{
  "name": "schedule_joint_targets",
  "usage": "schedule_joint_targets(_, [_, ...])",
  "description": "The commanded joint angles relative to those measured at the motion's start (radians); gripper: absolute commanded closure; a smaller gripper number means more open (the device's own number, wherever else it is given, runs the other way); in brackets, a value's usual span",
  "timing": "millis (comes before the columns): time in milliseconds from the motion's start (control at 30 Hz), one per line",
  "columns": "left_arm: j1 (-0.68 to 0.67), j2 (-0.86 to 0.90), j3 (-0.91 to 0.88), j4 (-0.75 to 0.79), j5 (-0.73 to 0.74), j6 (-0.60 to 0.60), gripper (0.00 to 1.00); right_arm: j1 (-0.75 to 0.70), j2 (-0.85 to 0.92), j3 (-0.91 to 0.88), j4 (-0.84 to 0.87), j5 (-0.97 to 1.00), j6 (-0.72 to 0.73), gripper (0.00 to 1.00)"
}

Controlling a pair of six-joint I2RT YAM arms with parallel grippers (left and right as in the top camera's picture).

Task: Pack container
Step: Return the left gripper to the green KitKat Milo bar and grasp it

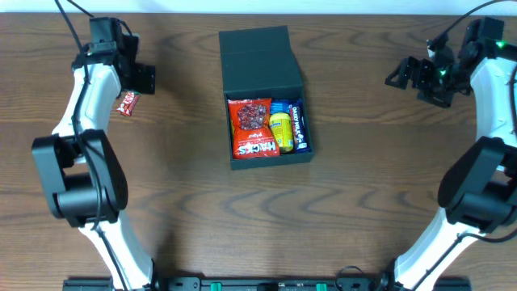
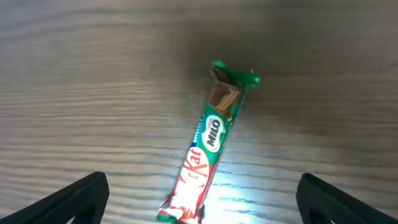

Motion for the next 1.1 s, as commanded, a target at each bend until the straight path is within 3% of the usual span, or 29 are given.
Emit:
schedule_joint_targets(0, [0.016, 0.059, 0.004, 0.015, 0.035, 0.062, 0.02, -0.006, -0.026, 0.014, -0.003, -0.001, -0.018, 0.01])
schedule_joint_targets(500, [0.091, 0.132, 0.004, 0.093, 0.181, 0.066, 0.05, -0.006, -0.026, 0.014, -0.023, -0.001, -0.018, 0.01])
schedule_joint_targets(933, [0.092, 0.159, 0.004, 0.104, 0.190, 0.066, 0.12, -0.005, -0.026, 0.014, -0.024, -0.001, -0.006, 0.01])
schedule_joint_targets(1000, [0.093, 0.159, 0.004, 0.105, 0.189, 0.066, 0.16, -0.001, -0.026, 0.014, -0.024, -0.001, -0.006, 0.01])
schedule_joint_targets(1067, [0.094, 0.159, 0.004, 0.104, 0.189, 0.066, 0.27, 0.003, -0.026, 0.014, -0.023, -0.001, -0.006, 0.01])
